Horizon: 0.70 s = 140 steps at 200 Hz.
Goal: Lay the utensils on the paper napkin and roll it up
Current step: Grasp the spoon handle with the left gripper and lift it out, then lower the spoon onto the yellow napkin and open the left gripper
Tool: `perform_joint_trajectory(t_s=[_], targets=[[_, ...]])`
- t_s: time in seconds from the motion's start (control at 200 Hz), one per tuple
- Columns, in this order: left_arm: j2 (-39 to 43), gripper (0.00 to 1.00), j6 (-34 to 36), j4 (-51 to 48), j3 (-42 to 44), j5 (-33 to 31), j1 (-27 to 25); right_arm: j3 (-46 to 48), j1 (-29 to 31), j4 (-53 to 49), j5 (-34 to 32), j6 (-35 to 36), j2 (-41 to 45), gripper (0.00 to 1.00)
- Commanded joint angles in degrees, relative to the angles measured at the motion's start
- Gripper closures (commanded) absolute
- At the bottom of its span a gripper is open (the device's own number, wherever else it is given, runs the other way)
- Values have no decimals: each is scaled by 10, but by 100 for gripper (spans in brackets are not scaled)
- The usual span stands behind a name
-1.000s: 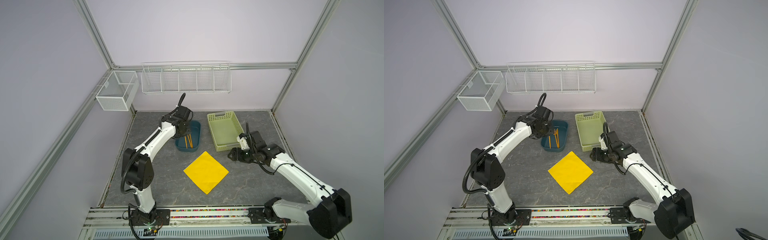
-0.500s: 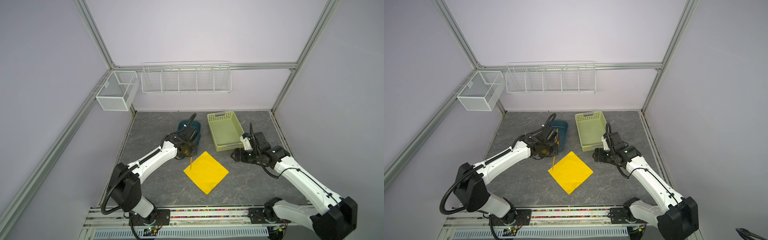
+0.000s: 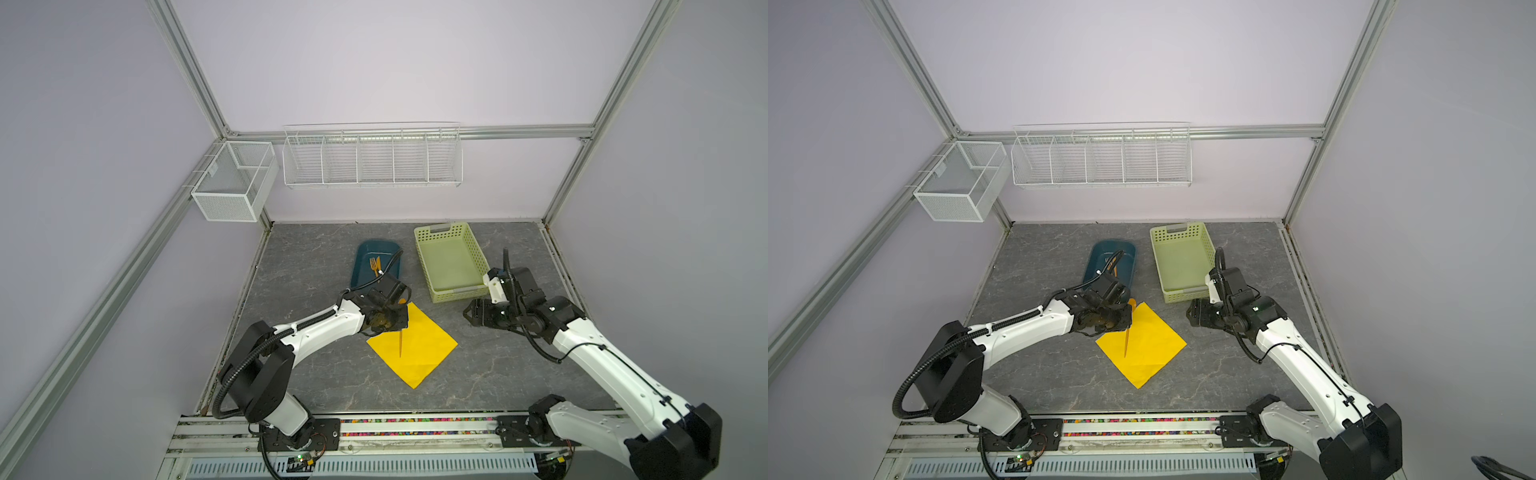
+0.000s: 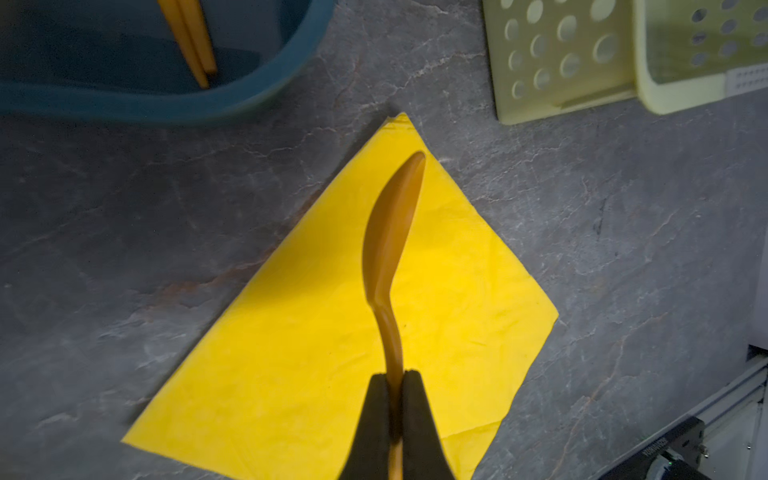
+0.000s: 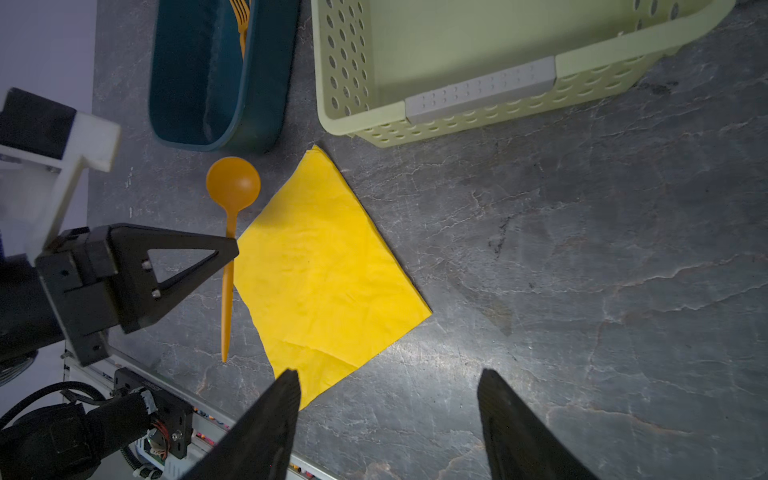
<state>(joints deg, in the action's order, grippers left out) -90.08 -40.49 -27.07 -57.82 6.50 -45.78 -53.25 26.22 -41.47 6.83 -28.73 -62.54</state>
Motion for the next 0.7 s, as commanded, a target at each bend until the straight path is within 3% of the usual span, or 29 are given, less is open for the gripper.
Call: perform_joint_trajectory(t_s=[0.0, 0.695], targets=[[-21, 100, -17, 65, 13, 32, -3, 12, -3, 4, -7, -4, 10, 29], [-40, 100, -58, 238, 131, 54, -4, 25, -3, 8, 0, -2, 19, 27]])
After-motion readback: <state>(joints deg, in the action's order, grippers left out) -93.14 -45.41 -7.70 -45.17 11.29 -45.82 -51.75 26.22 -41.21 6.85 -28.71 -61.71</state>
